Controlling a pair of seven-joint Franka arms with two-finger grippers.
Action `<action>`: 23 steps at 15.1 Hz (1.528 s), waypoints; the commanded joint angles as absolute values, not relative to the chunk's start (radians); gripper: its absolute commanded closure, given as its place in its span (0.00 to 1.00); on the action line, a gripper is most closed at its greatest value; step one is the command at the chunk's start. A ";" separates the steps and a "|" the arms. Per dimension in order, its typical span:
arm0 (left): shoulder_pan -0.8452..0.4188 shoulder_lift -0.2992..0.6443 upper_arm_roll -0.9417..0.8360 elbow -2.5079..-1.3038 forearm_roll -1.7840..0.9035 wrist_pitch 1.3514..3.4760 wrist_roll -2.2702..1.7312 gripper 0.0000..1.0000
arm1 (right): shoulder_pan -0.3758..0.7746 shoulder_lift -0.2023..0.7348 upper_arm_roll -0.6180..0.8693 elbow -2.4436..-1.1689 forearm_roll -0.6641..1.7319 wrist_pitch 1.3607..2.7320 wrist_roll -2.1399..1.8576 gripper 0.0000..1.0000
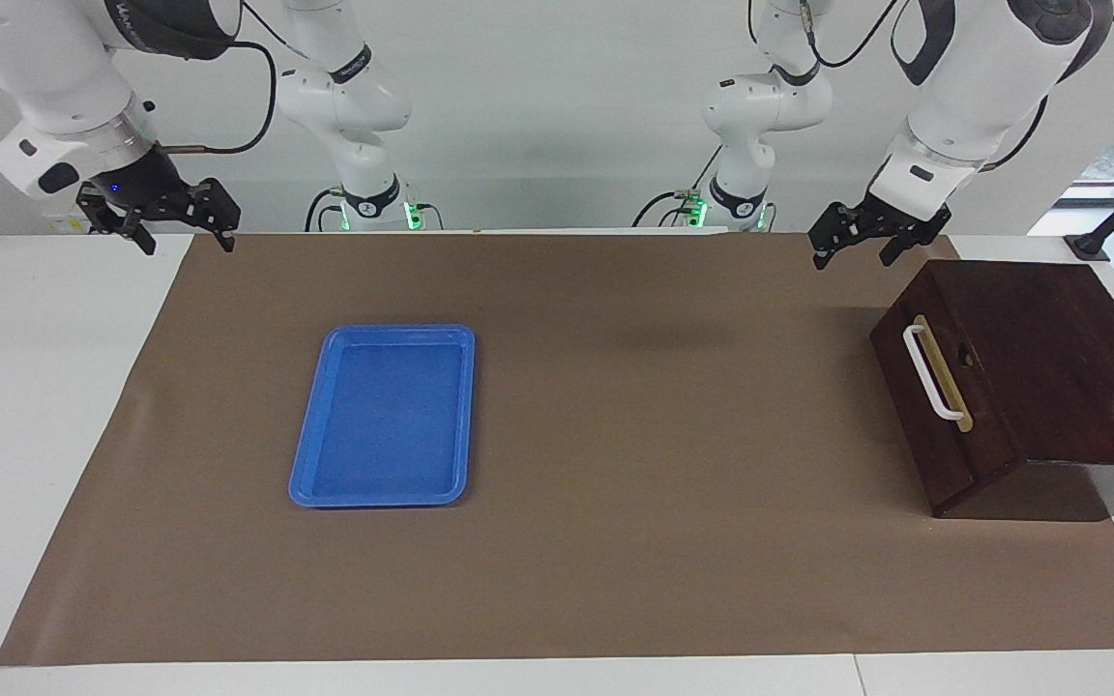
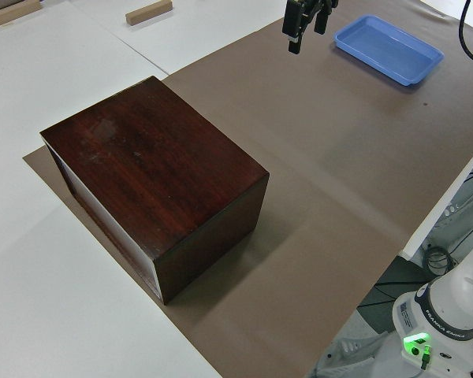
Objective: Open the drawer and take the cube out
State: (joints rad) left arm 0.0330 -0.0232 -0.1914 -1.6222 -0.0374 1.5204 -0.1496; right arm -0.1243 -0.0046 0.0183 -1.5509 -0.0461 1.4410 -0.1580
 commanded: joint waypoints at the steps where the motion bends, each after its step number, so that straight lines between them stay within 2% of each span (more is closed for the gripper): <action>1: 0.026 -0.066 -0.181 -1.680 -0.057 1.555 -0.150 0.00 | -0.129 -0.018 0.026 -1.566 -0.060 1.445 -0.146 0.00; 6: 0.028 -0.060 -0.178 -1.683 -0.035 1.586 -0.156 0.00 | -0.129 -0.018 0.026 -1.566 -0.060 1.445 -0.146 0.00; 8: 0.020 -0.045 -0.181 -1.687 0.064 1.618 -0.153 0.00 | -0.129 -0.018 0.026 -1.566 -0.060 1.445 -0.146 0.00; 16: 0.041 0.003 -0.179 -1.874 0.283 1.879 -0.163 0.00 | -0.129 -0.018 0.026 -1.566 -0.058 1.445 -0.146 0.00; 23: 0.094 0.087 -0.179 -1.940 0.394 1.997 -0.163 0.00 | -0.129 -0.018 0.026 -1.566 -0.060 1.445 -0.146 0.00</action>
State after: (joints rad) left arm 0.0848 0.0777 -0.1765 -1.8992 0.3437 1.9371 -0.1543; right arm -0.1243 -0.0046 0.0183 -1.5509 -0.0461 1.4409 -0.1580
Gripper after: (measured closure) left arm 0.000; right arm 0.000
